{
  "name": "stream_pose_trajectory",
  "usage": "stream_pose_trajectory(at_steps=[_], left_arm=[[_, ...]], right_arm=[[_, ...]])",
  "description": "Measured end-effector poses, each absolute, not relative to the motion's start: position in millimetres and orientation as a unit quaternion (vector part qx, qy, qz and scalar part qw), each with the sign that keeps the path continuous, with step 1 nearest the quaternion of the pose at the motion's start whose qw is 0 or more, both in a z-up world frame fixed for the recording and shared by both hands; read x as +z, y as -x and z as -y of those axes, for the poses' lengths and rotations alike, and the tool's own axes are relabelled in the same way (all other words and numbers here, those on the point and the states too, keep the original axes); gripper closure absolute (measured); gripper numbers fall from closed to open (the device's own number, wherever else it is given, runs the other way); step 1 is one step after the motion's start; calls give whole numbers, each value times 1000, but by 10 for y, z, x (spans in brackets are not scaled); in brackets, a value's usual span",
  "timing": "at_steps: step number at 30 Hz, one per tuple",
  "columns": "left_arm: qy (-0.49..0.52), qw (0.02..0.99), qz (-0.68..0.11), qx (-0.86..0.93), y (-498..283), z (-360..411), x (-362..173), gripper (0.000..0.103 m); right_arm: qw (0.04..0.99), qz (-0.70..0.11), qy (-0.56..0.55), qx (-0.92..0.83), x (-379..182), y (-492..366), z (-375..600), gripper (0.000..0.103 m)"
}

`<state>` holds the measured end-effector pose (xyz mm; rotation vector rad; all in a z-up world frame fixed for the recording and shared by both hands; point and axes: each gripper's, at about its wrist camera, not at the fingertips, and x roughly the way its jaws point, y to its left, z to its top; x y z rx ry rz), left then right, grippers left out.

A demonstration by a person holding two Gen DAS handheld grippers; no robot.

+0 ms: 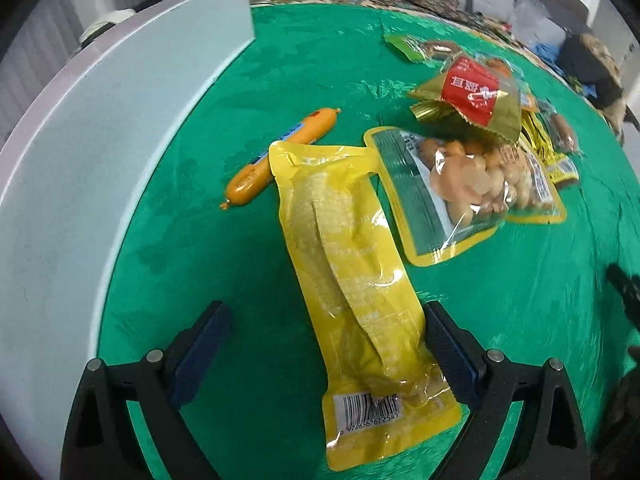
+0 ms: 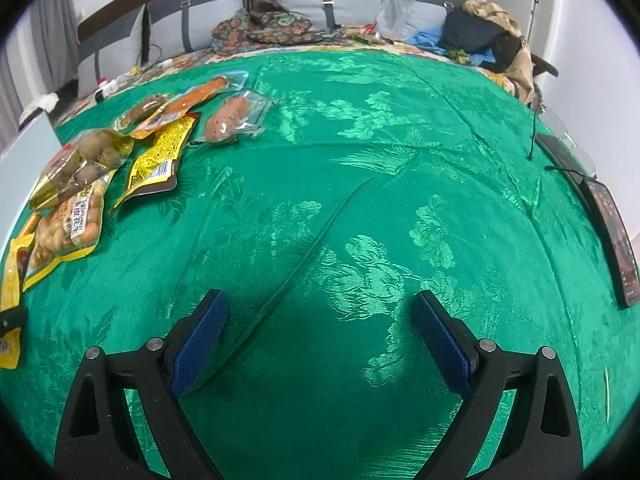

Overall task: Organize snacks
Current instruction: 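Lower the left tool onto the long yellow pouch and close it, then lift yellow pouch with left tool while right tool grasps red-labelled potato packet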

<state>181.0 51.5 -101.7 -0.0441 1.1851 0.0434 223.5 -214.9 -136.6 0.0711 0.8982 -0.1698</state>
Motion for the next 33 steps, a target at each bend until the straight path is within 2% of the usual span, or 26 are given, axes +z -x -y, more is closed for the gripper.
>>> stream_pose_trajectory(at_steps=[2, 8, 10, 12, 15, 20, 26, 28, 30, 32, 33], left_arm=[[13, 822, -569, 14, -1889, -509, -1042, 0], [5, 805, -593, 0, -2086, -511, -1047, 0], [1, 809, -588, -9, -2058, -492, -1021, 13], [-15, 818, -574, -33, -1984, -436, -934, 49], [-17, 813, -580, -52, -1878, -433, -906, 54], [12, 806, -585, -85, -1661, -548, -857, 54], [-51, 811, -578, -81, -1543, -448, -912, 51], [-68, 815, -572, -72, -1531, -424, -909, 41], [-93, 820, -562, -55, -1510, -391, -918, 28], [-97, 825, -555, -50, -1499, -395, -926, 24], [-86, 826, -555, -52, -1502, -417, -929, 30]], right_arm=[[897, -434, -34, -82, -1367, -2235, 2151, 7], [897, -434, -34, -82, -1367, -2236, 2149, 7], [897, -434, -34, -82, -1367, -2233, 2158, 7], [897, -433, -34, -82, -1366, -2235, 2153, 7], [897, -433, -34, -82, -1367, -2237, 2147, 7], [897, -433, -34, -82, -1367, -2237, 2147, 7], [897, -433, -34, -82, -1368, -2238, 2145, 7], [897, -433, -34, -82, -1367, -2237, 2153, 7], [897, -433, -34, -82, -1369, -2239, 2144, 7], [897, -433, -34, -82, -1369, -2239, 2144, 7], [897, -433, -34, -82, -1369, -2239, 2143, 7]])
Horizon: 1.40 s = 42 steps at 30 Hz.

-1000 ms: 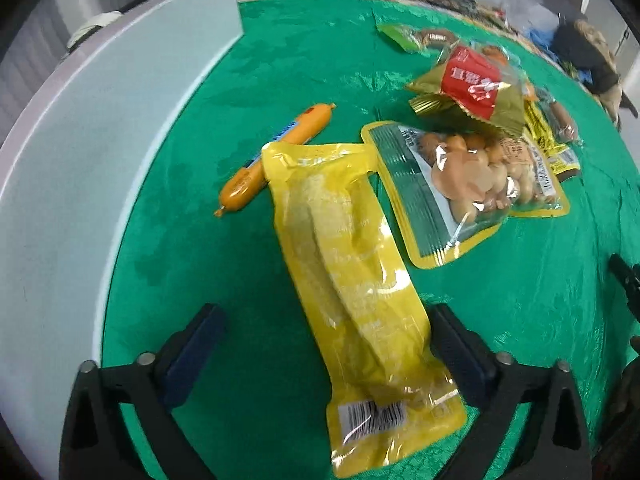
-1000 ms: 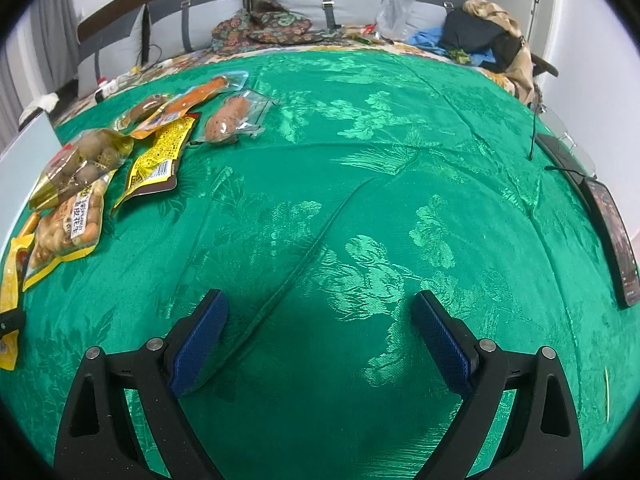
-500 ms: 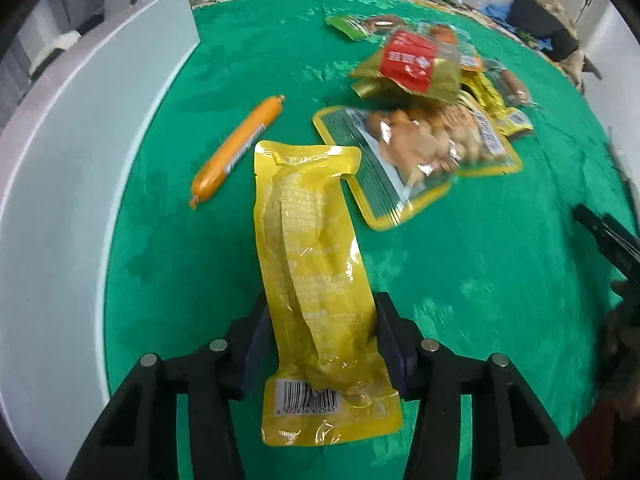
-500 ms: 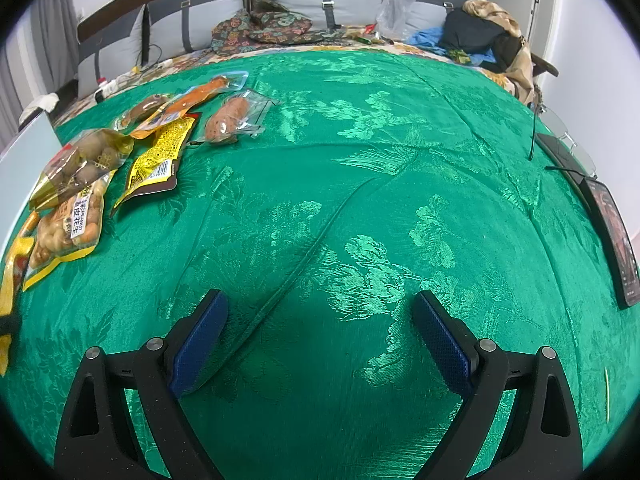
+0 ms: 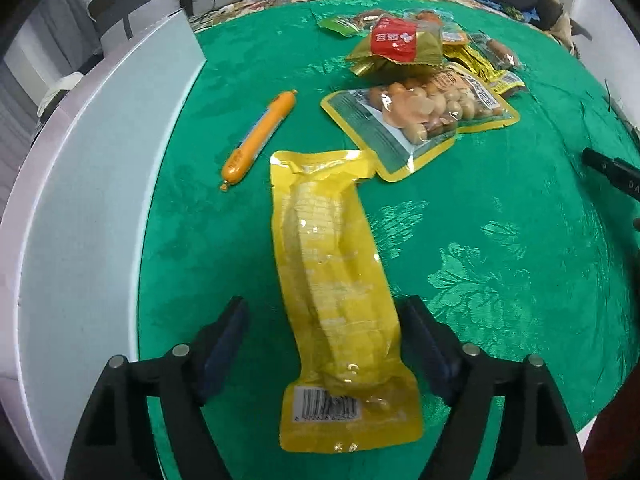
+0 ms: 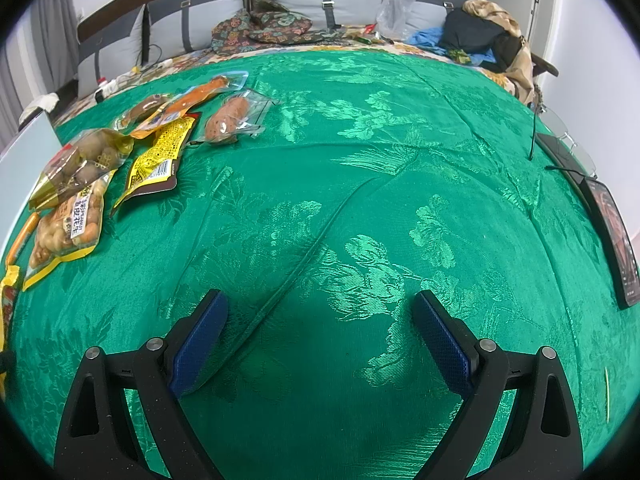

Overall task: Organize snacks
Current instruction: 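Lift yellow pouch with left tool while right tool grasps red-labelled potato packet, then carry both packets over the white box and open both tools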

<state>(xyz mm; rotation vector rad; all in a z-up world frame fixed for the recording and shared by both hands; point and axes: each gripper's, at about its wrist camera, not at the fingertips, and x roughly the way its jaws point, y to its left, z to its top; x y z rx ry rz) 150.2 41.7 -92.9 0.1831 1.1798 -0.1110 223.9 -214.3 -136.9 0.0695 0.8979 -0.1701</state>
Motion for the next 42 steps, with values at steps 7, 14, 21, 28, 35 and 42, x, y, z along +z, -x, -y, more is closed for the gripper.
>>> stream_pose_trajectory(at_steps=[7, 14, 21, 28, 35, 42], left_arm=[[-5, 841, -539, -51, -1333, -658, -937, 55], [9, 868, -494, -45, -882, -677, -942, 55], [14, 878, -476, -47, -816, -715, -936, 55], [10, 883, -465, -60, -771, -727, -935, 55], [116, 877, -458, -86, -799, -1017, -892, 55], [171, 883, -423, -110, -684, -1059, -606, 55]], right_arm=[[897, -433, -35, -81, -1382, -2238, 2150, 6], [883, -464, -45, -58, -1274, -2294, 2074, 9], [865, -485, -115, 59, -487, -3099, 854, 9], [818, -571, -55, -42, -909, -3997, 3, 9], [817, -544, -191, 17, -872, -3879, 644, 52], [845, -469, -224, 124, -414, -3089, 1090, 52]])
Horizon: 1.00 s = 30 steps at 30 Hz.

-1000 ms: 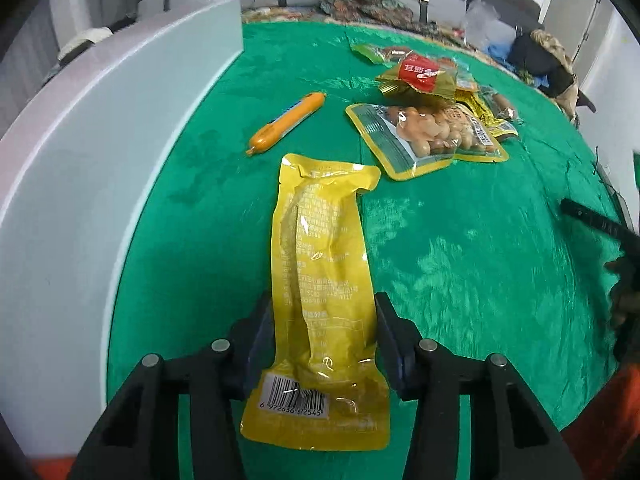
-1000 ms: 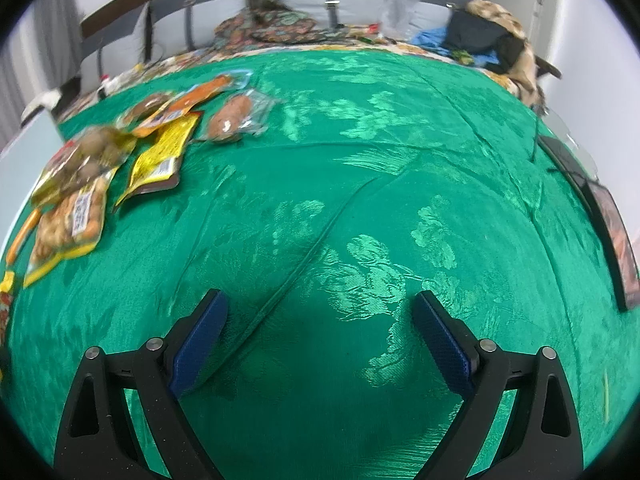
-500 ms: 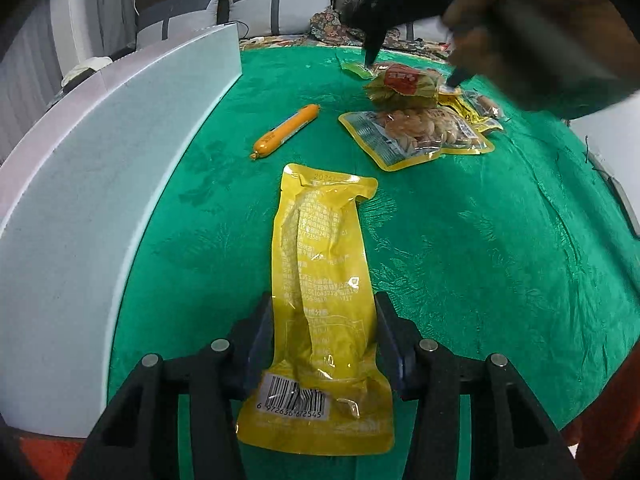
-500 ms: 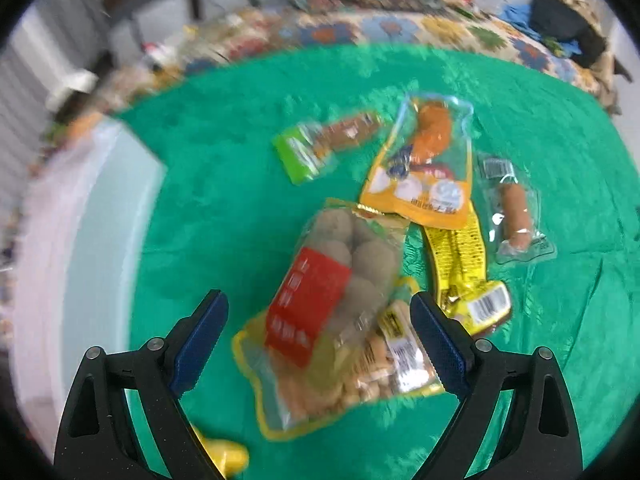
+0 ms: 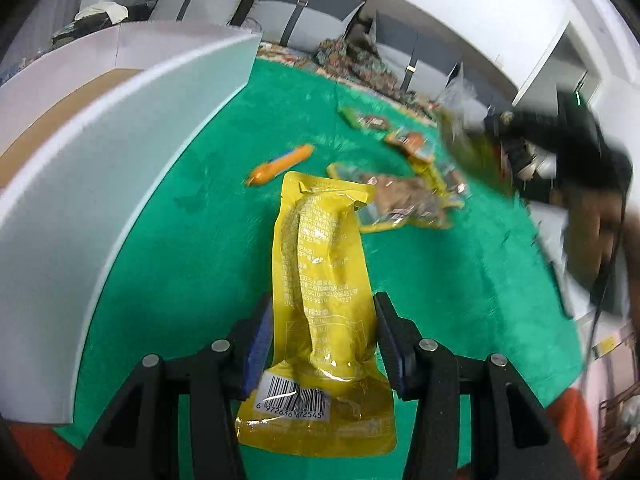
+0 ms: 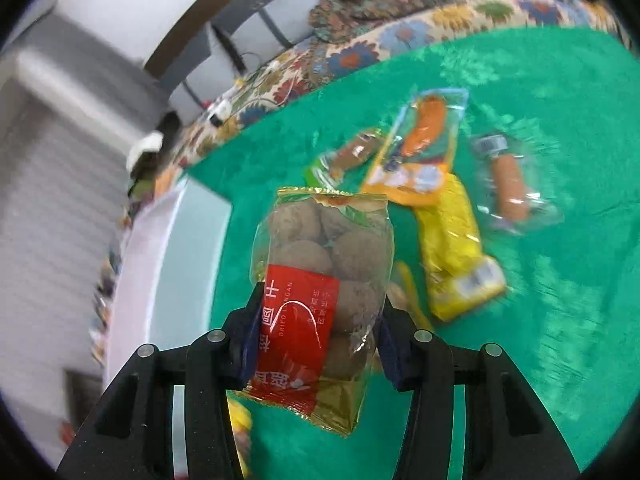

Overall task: Organize snacks
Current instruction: 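Carry both packets over the white box and open both tools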

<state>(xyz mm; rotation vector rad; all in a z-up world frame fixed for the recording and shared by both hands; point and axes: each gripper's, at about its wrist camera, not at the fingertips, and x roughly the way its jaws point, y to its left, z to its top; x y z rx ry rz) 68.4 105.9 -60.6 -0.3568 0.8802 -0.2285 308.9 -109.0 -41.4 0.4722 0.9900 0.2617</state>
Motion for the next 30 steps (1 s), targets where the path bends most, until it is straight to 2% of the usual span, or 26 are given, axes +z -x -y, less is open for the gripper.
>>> stream_pose_trajectory(at_steps=[6, 17, 25, 30], left_arm=[[196, 883, -405, -132, -554, -1024, -268, 55], [241, 886, -375, -129, -385, -1310, 220, 55], [285, 896, -329, -89, -285, -2154, 687, 55], [263, 916, -305, 0, -238, -2980, 912, 55]], right_arm=[[855, -460, -195, 137, -505, -2428, 1168, 52], [864, -447, -154, 170, -511, -2039, 941, 52], [871, -430, -114, 209, -233, -1966, 582, 52], [871, -394, -111, 273, 286, -2032, 3, 52]])
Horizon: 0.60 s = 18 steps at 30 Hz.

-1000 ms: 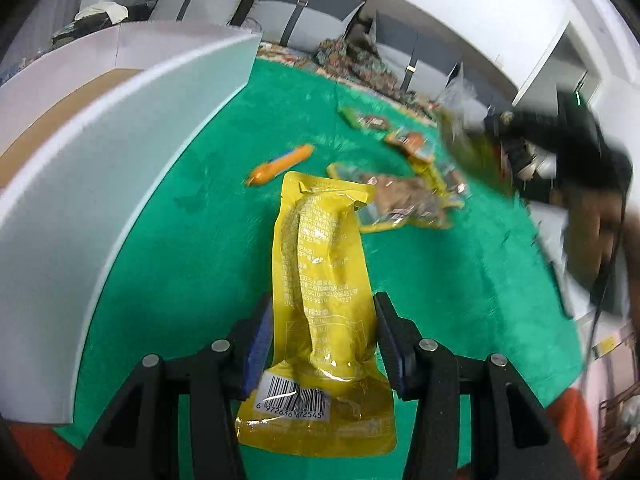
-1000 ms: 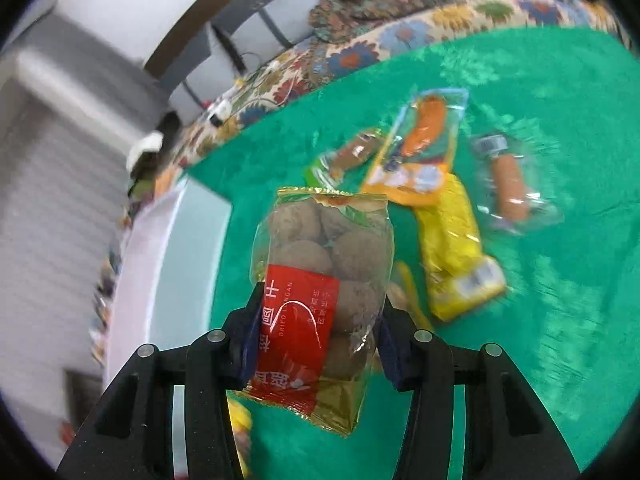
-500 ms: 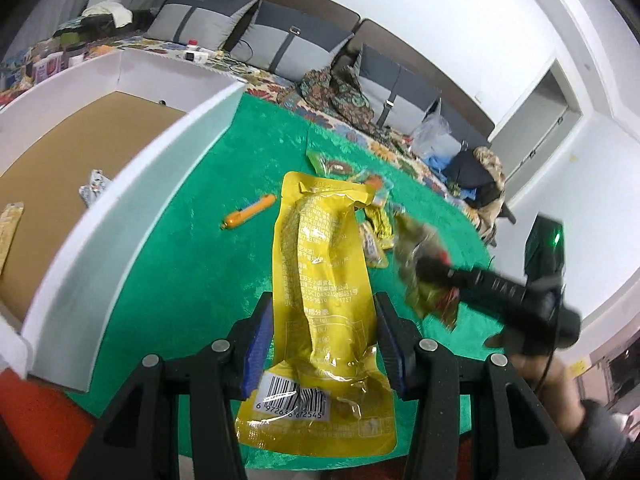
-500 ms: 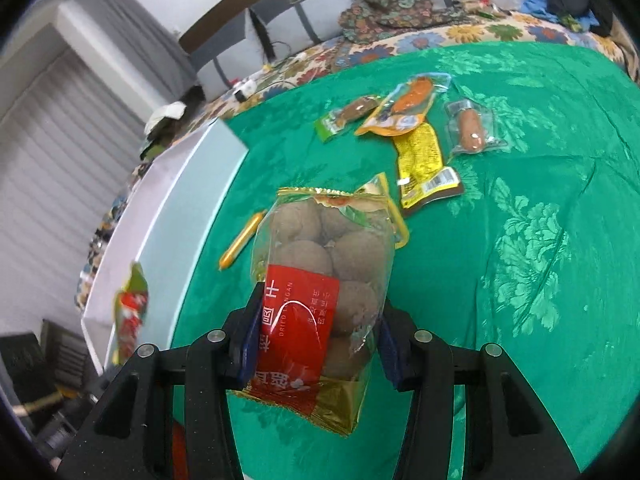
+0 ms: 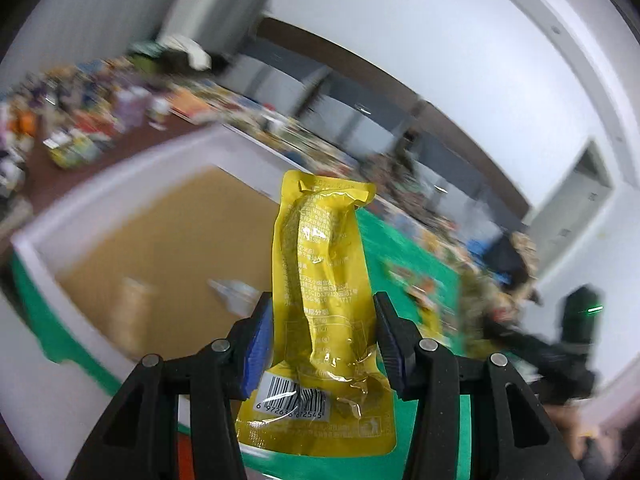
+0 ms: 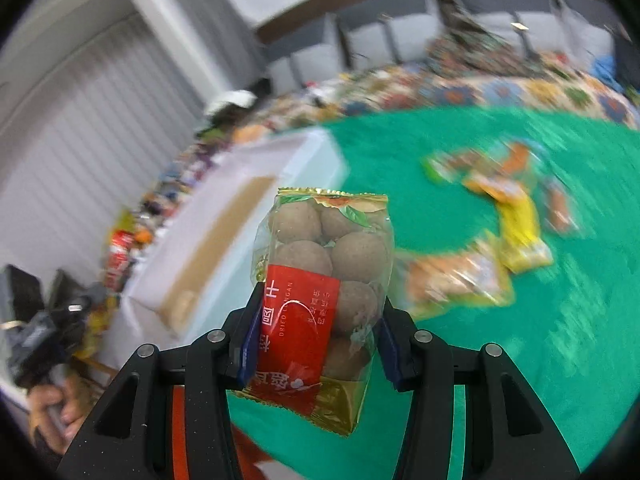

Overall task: Organize snacks
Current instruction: 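Carry both packets over the white box and open both tools, then withdraw both tools from the box back over the bed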

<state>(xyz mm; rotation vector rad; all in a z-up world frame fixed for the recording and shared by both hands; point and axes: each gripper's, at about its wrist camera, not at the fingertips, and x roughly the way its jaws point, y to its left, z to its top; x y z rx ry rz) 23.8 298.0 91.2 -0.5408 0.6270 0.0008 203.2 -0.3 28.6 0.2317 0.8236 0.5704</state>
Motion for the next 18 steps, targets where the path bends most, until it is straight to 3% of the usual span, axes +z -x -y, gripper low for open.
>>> stream_pose_trajectory(at_steps=[6, 10, 11, 13, 14, 18], left_arm=[[232, 908, -339, 85, -307, -3666, 765, 55], [213, 899, -365, 114, -386, -3761, 485, 54], [210, 895, -373, 125, -422, -3783, 391, 50], [200, 884, -394, 151, -498, -3805, 186, 27], [196, 881, -397, 165, -519, -3784, 120, 14], [194, 884, -383, 186, -430, -3715, 83, 6]], right_arm=[[838, -377, -96, 384, 727, -2121, -1197, 52], [823, -392, -70, 404, 593, -2171, -1863, 48], [817, -404, -65, 407, 498, -2197, -2000, 44], [815, -423, -48, 394, 300, -2228, -2205, 31], [821, -423, -35, 382, 245, -2202, -2216, 31], [844, -406, -15, 350, 192, -2125, -1942, 31]])
